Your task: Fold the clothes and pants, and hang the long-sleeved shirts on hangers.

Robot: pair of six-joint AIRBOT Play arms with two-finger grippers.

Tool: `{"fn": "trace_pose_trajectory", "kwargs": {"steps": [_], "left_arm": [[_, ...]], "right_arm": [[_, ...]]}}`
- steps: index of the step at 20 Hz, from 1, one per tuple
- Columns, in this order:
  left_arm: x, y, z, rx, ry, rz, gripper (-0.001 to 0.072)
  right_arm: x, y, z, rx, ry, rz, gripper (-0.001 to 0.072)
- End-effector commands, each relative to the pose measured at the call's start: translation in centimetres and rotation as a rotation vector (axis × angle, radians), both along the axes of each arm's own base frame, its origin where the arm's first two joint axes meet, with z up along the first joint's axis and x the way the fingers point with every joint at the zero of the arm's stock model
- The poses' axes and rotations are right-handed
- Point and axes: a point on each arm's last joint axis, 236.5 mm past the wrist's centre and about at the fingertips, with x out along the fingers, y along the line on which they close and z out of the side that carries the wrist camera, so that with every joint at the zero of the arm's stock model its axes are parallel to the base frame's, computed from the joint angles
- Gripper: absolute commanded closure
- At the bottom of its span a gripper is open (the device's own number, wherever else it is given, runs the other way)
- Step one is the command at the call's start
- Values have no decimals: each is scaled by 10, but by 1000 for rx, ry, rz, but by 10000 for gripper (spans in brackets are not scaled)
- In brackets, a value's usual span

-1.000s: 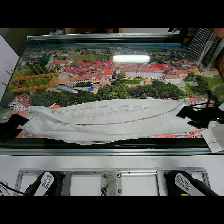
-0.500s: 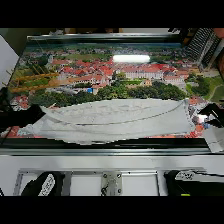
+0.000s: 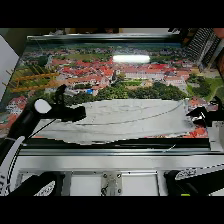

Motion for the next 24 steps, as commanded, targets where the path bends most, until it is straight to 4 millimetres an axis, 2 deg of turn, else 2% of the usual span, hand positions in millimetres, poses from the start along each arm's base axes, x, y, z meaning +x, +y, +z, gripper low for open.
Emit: {"fn": "trace_pose_trajectory", "kwargs": {"steps": [1,3,4,7,8,9,10,13,15,17,20,22,24], "left_arm": [[1,-50,-5,0,24,-114,685],[5,-71,-6,3,31,-167,685],[7,-80,-7,4,34,-188,685],[13,-101,-13,6,37,-229,685],[15,-107,-15,7,38,-239,685],[18,-112,-17,8,37,-247,685],[22,-117,-20,7,36,-251,685],[38,-140,-26,2,10,-271,685],[46,-163,-32,0,4,-305,685],[54,-190,-42,-5,-13,-336,685],[61,-230,-59,-13,-31,-386,685],[61,-254,-70,-17,-36,-424,685],[59,-275,-80,-18,-32,-464,685]], "right_arm": [[7,27,-15,51,8,77,11],[8,51,-18,91,31,135,13],[8,60,-20,101,40,161,44],[11,81,-20,113,46,228,258],[11,85,-20,114,40,249,388],[10,88,-19,117,43,258,565],[9,89,-17,123,45,265,691],[11,85,4,81,31,264,687],[14,71,29,-28,16,266,687],[15,64,64,-125,3,276,687],[20,77,119,-210,-43,288,687],[22,96,153,-262,-72,307,687],[20,117,178,-323,-87,348,687]]}}
